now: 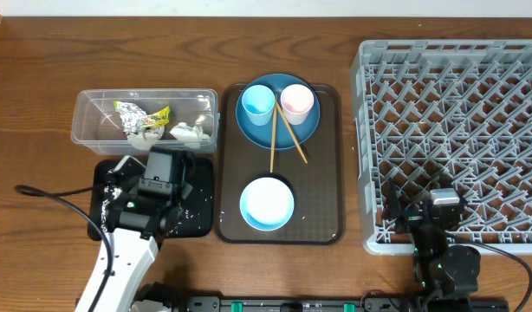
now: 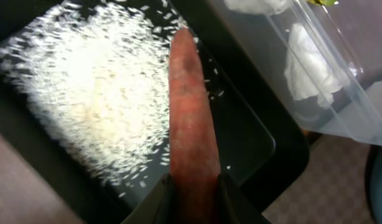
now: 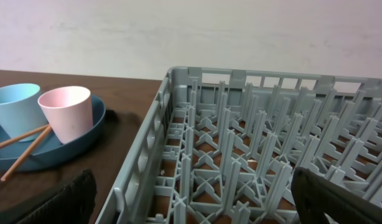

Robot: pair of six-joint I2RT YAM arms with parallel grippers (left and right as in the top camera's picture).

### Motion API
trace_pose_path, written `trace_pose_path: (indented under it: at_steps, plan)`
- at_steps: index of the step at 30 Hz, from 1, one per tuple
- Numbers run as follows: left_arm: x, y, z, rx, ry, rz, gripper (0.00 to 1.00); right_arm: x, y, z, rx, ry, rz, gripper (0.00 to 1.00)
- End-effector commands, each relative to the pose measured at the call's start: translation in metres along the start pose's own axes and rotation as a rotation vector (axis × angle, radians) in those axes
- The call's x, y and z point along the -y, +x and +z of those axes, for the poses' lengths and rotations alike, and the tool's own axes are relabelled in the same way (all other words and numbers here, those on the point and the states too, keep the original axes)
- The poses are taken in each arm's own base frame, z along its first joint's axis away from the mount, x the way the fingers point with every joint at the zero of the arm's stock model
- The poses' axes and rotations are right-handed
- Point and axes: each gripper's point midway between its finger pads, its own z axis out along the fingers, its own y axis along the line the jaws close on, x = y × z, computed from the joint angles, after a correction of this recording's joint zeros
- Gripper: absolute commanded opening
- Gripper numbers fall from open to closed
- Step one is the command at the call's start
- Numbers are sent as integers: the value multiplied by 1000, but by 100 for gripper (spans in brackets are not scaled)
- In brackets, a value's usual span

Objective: Sort waste into correct bins and load items into the dishwasher rack
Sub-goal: 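Carry the carrot left and drop it onto the black tray, then move the left gripper to the blue cup and grasp it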

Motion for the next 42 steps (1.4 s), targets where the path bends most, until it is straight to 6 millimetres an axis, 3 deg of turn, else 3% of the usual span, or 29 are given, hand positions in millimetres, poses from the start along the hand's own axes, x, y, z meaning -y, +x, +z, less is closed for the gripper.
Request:
trace_pose_path:
  at_steps: [1,12,15,21,25,28,34,38,42]
  plan:
    - [-4,4,8,-8,-4,-33,19,5,2,0,-6,21,-9,99]
    - [-6,17,38,8,39,-69,19,5,2,0,-6,21,-9,99]
    - [8,10,36,35,91,-32,20,5,2,0,-6,21,-9,99]
    - [54,-13,-1,73,261,139,33,5,2,0,-6,21,-9,99]
    - [90,-4,-41,-26,437,328,35,5,2,0,-6,21,-9,99]
    - [103,0,-69,-104,489,404,36,5,2,0,-6,21,-9,99]
    - [130,-18,-113,-140,491,532,41,5,2,0,-6,21,-9,99]
    - [160,-25,-123,-148,498,600,42,5,2,0,-6,21,-9,99]
    - [188,-10,-111,-177,512,648,46,5,2,0,-6,21,-9,99]
